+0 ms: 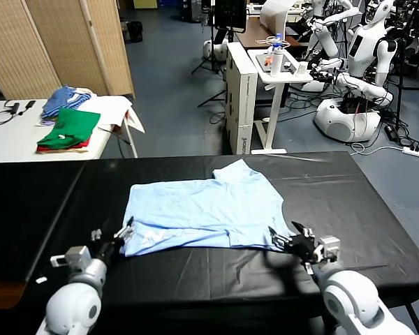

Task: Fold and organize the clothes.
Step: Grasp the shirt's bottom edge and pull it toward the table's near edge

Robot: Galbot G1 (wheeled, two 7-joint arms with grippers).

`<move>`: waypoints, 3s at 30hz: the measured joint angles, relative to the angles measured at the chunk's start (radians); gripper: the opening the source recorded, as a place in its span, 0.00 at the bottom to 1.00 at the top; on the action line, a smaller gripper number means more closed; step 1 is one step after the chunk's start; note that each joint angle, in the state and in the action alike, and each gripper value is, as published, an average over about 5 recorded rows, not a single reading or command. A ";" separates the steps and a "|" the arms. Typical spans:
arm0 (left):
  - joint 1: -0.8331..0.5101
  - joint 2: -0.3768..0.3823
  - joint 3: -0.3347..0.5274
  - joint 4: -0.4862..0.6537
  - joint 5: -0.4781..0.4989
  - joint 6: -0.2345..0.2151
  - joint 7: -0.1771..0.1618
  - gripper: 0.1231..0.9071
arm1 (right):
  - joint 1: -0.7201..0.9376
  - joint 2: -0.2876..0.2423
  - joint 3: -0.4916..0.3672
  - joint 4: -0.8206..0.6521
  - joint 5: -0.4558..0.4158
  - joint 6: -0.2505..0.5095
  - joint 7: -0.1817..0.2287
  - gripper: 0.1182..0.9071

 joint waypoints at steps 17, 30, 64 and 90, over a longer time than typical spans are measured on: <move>0.139 -0.047 0.000 -0.058 0.051 0.002 0.000 1.00 | -0.016 -0.001 -0.022 -0.010 -0.020 0.004 -0.012 0.93; 0.142 -0.047 0.010 -0.034 0.069 -0.001 0.002 0.77 | -0.043 0.009 -0.016 -0.011 -0.023 0.001 -0.007 0.70; 0.198 0.085 -0.018 -0.092 0.083 0.001 -0.006 0.03 | -0.171 -0.112 0.120 0.116 0.060 -0.220 0.045 0.03; 0.329 0.067 -0.058 -0.173 0.117 0.026 -0.043 0.66 | -0.255 -0.126 0.230 0.266 0.167 -0.223 0.098 0.99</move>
